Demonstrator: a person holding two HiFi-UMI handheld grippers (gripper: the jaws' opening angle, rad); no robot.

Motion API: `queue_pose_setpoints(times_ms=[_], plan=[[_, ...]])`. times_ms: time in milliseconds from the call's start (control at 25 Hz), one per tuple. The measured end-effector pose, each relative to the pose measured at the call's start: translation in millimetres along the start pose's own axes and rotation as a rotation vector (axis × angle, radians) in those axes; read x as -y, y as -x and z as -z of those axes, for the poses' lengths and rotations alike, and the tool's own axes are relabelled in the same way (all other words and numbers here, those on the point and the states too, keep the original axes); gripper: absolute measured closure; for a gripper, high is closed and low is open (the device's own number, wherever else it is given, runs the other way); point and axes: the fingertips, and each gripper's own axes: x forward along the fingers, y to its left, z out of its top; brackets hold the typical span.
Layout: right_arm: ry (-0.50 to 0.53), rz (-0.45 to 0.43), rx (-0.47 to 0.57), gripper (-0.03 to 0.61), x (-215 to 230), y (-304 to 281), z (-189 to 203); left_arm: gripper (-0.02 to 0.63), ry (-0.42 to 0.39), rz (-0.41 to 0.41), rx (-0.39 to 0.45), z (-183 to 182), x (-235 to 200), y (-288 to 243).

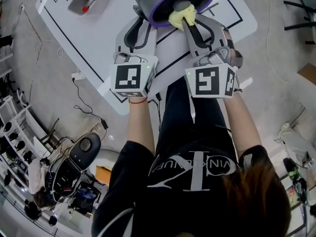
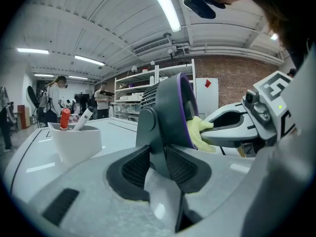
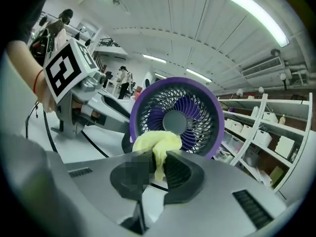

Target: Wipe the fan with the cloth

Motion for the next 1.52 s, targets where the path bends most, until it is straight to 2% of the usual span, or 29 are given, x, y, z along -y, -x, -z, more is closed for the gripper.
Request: queue_pose_setpoints(times_ms=[320,480,960,1240,1520], plan=[[-0.204,-0.110,0.039,0.545,-14,0,-15,0.511,0.012,0.003,0.006,-3,2,0],[-0.262,-0.150,0.065,0.545,-17,2,-23,0.511,0.008,0.001,0.006,-3,3,1],[-0.269,-0.160,0.158,0.543,-16,13,-47,0.511,-0.002,-0.002,0.004,-4,10,2],[-0.278,-0.111,0.291,0.543,10,31,-67,0.511,-0.006,-0.013,0.004,-4,22,0],[-0.242,-0.050,0.351,0.543,27,57,-74,0.511,0.005,-0.019,0.001,-5,28,0]])
